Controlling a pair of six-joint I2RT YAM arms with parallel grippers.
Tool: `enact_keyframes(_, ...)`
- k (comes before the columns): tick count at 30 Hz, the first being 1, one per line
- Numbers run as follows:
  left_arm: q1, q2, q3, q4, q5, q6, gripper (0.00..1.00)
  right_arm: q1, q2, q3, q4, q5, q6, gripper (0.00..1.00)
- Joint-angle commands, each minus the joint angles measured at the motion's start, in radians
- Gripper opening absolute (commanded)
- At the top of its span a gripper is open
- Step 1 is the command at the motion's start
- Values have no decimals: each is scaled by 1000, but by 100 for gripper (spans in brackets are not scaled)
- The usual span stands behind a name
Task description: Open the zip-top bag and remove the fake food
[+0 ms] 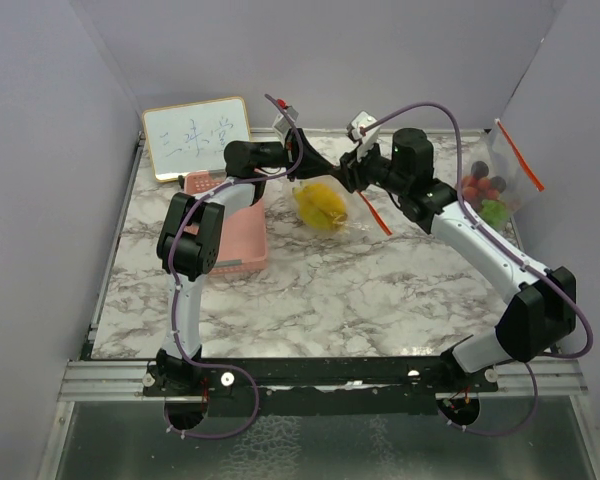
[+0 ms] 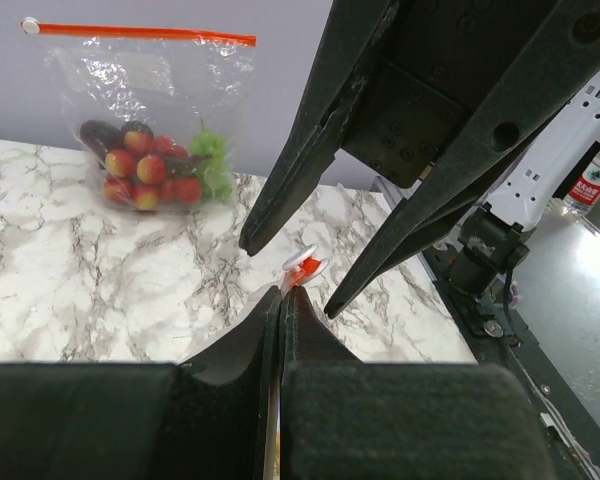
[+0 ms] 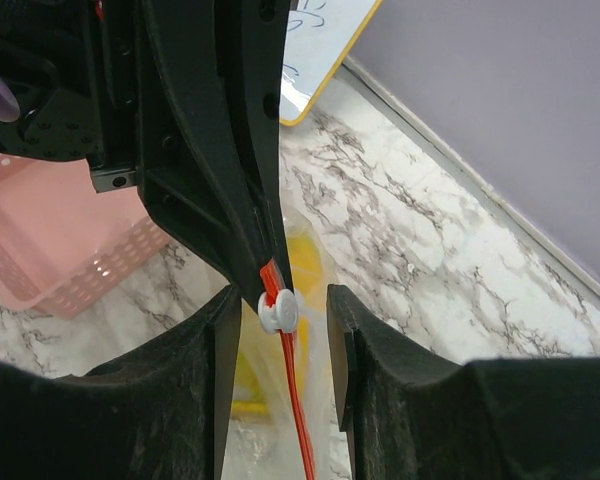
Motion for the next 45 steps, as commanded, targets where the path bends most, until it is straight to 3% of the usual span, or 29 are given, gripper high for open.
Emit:
enact_keyframes(1,-5,-42,26,4,-23,17,0,-3,18,-11,4,23,-6,39)
enact_keyframes(5,-5,-42,26,3,-25,16,0,-2,18,0,10,27,-1,31)
enact_keyframes(10,-5,-41,30,0,-26,15,0,-2,19,4,10,36,-1,4)
enact_keyframes(16,-3,-43,41,8,-33,4,0,-2,5,-15,10,62,-2,2)
enact_keyframes(22,49,-8,87,236,-52,-203,0,-3,-21,-40,-17,88,-9,2)
enact_keyframes(25,78,-1,112,248,-60,-239,0,-2,-38,-70,-16,89,-6,2)
enact_keyframes(34,146,-50,121,-116,-153,23,0,-3,-148,-214,-16,117,39,2)
enact_keyframes(42,185,-91,144,-533,-388,320,0,-3,-365,-444,-55,170,136,2)
enact_keyframes(45,185,-98,145,-602,-471,357,0,-4,-446,-498,-73,185,166,2)
